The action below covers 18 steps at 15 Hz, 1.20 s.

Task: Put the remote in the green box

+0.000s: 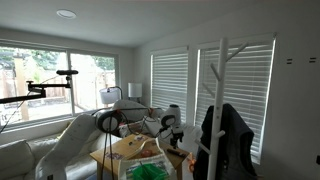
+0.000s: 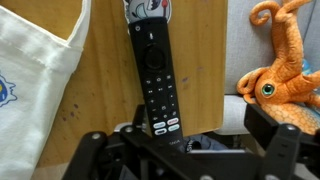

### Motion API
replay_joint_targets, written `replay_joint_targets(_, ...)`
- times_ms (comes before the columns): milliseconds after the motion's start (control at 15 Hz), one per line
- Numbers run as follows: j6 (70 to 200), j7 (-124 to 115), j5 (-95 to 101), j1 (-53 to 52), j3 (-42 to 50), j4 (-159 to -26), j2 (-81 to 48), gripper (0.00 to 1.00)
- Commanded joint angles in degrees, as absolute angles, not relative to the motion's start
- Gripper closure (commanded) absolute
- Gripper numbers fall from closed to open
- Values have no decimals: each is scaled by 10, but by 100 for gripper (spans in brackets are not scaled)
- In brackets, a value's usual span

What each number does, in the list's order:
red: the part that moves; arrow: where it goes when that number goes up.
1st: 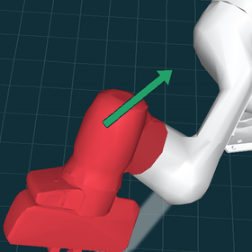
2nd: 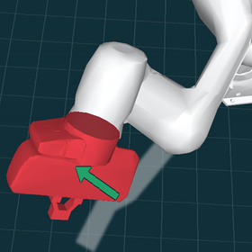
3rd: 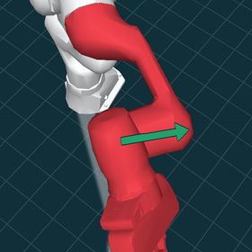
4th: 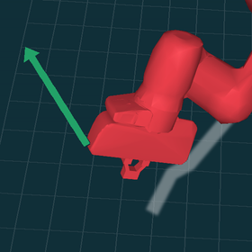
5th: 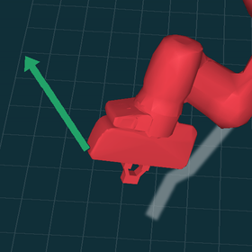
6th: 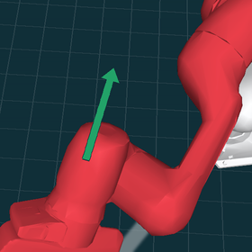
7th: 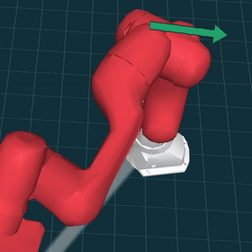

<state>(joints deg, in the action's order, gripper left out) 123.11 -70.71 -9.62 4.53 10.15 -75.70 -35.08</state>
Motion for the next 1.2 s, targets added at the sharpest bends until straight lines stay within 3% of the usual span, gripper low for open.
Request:
replay_joint_targets(0,1229,-708,-93,50,96,-755,-351,0)
replay_joint_targets(267,1229,-708,-93,50,96,-755,-351,0)
replay_joint_targets(533,1170,-742,38,13,145,-756,-355,0)
replay_joint_targets(1133,1172,-688,27,31,109,-747,-372,0)
